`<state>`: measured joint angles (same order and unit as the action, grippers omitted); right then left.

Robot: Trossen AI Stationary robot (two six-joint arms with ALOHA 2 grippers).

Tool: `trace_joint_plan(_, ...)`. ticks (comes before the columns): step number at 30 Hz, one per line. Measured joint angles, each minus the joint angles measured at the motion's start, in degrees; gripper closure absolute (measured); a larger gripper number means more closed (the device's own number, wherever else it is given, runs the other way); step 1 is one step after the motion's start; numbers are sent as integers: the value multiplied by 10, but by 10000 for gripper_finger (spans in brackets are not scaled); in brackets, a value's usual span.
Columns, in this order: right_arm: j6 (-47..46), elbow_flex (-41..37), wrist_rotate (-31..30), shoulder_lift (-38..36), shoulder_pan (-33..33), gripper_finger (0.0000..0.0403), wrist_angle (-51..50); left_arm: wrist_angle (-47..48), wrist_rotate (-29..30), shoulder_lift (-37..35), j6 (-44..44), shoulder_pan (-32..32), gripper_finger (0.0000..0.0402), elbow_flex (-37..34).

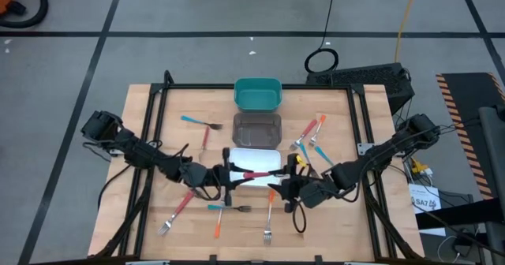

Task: Sort silverware by color (type)
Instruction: Put the bottom right pink fork into the black bin

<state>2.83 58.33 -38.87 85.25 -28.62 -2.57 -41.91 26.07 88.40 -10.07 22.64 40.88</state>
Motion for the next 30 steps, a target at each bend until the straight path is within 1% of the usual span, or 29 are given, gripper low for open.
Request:
trace_joint_plan(4, -42, 0, 0, 0, 6, 217, 11, -39, -7, 0, 1, -6, 322, 0)
trace_joint_plan(8, -56, 0, -1, 0, 20, 213, 10, -47, -48, 0, 12, -18, 322, 0)
trace_joint_plan(11, -58, 0, 2, 0, 27, 207, 9, -57, -66, 0, 6, -19, 322, 0)
trace_joint_plan(16, -92, 0, 61, 0, 36, 215, 6, -55, -67, 0, 0, -20, 322, 0)
trace_joint_plan(20, -113, 0, 62, 0, 36, 243, 4, -48, -71, 0, -2, -19, 322, 0)
trace_joint_plan(23, -114, 0, 63, 0, 36, 277, 4, -40, -71, 0, -4, -19, 322, 0)
trace_joint_plan(28, -106, 0, 64, 0, 38, 349, 1, -28, -71, 0, -2, -20, 322, 0)
trace_joint_plan(29, -105, 0, 66, 0, 39, 360, -1, -28, -71, 0, 1, -19, 322, 0)
trace_joint_plan(30, -105, 0, 68, 0, 41, 361, -3, -27, -70, 0, 6, -20, 320, 0)
